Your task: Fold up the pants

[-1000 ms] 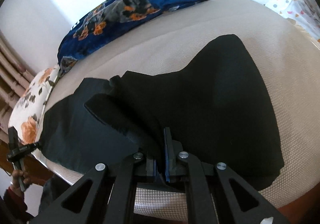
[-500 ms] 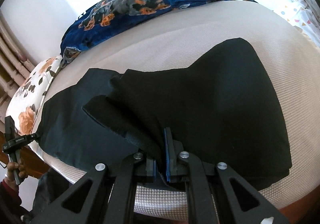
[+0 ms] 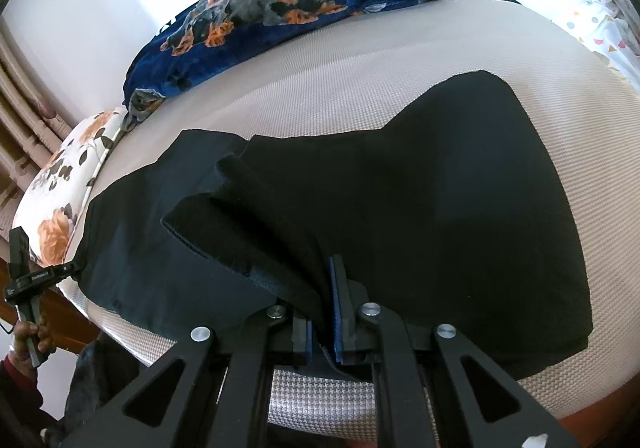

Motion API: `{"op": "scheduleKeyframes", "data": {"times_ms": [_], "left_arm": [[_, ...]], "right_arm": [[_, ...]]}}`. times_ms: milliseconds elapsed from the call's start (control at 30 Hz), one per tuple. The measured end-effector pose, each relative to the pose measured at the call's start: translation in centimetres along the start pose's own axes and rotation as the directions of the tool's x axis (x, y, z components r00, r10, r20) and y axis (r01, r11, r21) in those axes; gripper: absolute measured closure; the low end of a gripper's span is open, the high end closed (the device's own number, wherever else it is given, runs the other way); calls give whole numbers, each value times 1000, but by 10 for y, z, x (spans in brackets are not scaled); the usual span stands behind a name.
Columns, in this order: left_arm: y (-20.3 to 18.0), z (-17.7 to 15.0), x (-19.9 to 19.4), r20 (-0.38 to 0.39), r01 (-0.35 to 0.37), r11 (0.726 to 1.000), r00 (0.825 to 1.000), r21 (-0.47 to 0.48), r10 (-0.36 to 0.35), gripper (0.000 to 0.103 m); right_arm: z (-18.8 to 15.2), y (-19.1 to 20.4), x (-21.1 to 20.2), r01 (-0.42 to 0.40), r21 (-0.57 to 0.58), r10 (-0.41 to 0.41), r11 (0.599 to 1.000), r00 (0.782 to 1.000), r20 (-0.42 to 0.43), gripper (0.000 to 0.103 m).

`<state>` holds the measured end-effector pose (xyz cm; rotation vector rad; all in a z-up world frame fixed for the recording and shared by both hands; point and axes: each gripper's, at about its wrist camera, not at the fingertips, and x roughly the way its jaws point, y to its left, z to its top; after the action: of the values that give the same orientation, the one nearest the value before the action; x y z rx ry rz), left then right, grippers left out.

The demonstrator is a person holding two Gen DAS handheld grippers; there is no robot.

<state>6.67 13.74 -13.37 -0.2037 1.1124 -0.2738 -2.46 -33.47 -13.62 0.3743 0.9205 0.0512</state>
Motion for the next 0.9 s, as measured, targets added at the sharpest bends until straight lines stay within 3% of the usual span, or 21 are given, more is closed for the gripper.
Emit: {"op": "scheduleKeyframes", "data": {"times_ms": [900], "left_arm": [[0,-1,0,5,-1,1000,1000,5,1,73]], "right_arm": [[-1,2,1,-6,-3,6,1000,1000,1,93]]}}
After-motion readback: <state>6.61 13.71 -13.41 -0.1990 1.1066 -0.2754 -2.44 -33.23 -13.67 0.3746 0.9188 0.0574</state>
